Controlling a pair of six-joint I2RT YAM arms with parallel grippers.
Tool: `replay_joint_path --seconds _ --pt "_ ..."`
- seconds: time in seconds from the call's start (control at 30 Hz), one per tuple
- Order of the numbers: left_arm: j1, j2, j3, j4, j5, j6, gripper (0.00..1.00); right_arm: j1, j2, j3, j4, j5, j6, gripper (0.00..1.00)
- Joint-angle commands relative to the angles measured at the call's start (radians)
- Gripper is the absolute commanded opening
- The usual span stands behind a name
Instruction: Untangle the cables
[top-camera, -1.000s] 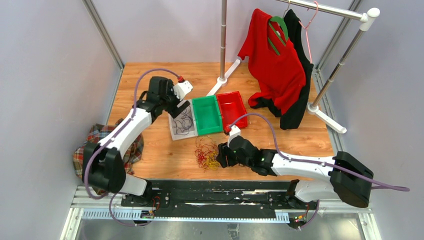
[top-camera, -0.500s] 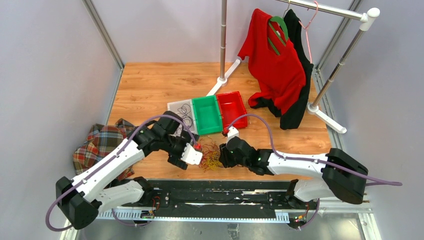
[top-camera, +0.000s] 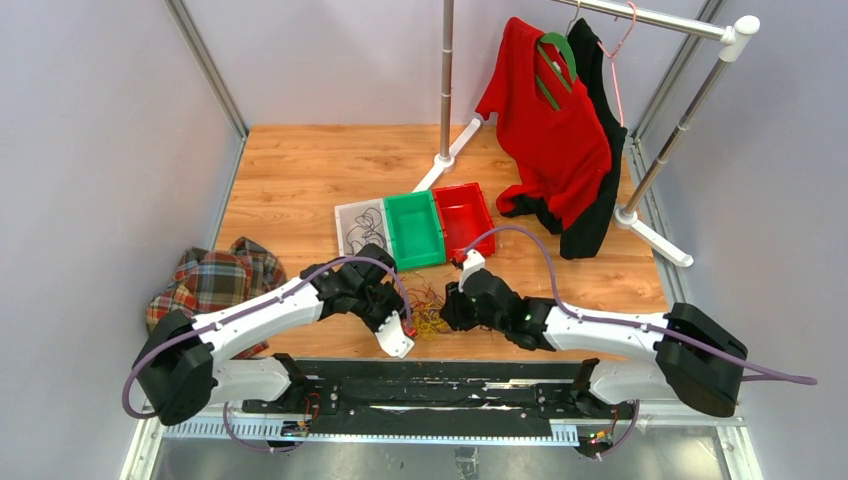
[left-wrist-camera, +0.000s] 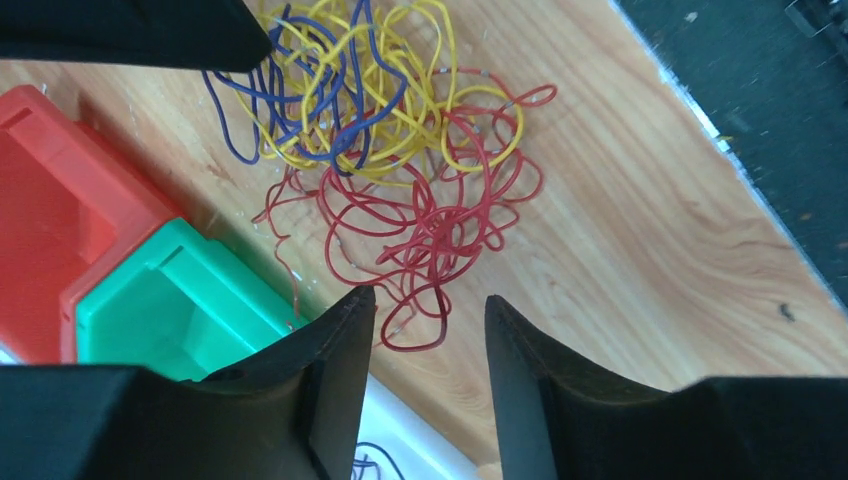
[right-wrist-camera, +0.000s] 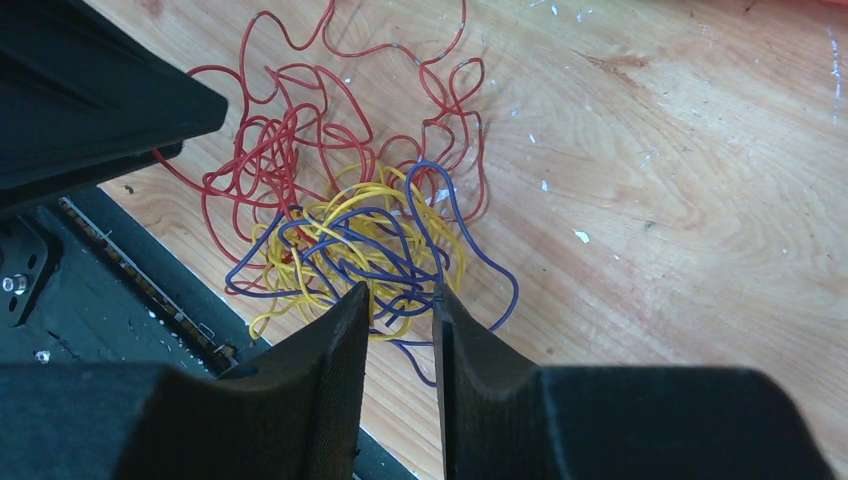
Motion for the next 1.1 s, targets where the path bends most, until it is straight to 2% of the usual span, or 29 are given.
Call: replay_joint_path --seconds 0.0,0.1,0.27,0.47,0.6,0.7,0.93,1.07 --pt "-0.008 0.028 -0.029 0.138 -0.062 0.061 0.44 -0.028 -0.036 -0.031 0.027 -0.024 0.011 0.29" --pt "-0.008 0.04 -0.038 0.181 -0.091 0.067 0.26 -0.041 -0.044 -0.041 0.033 -0.031 0.013 0.28" --pt "-0.011 -0.026 -0.009 0.134 -0.081 0.043 0.02 -0.06 -0.058 -0.042 0.019 -0.034 0.0 0.25" --pt "-0.021 -0.171 0.089 0.013 -0.011 -0.102 0.0 -0.065 -0.109 -0.01 -0.052 -0.007 -0.056 0.22" --pt "-0.024 -0.21 0.182 -0.004 0.019 -0.317 0.01 -0.049 -0.219 0.01 -0.047 -0.005 -0.108 0.4" --pt "-0.024 -0.205 0.248 -0.032 0.032 -0.453 0.0 -0.009 -0.285 0.04 -0.047 0.037 -0.151 0.47" --pt "-0.024 -0.183 0.372 -0.064 0.063 -0.661 0.0 0.083 -0.356 0.061 0.064 0.04 -0.273 0.52" --pt "-0.024 -0.17 0.407 -0.077 0.033 -0.736 0.0 0.09 -0.412 0.102 -0.004 0.042 -0.301 0.54"
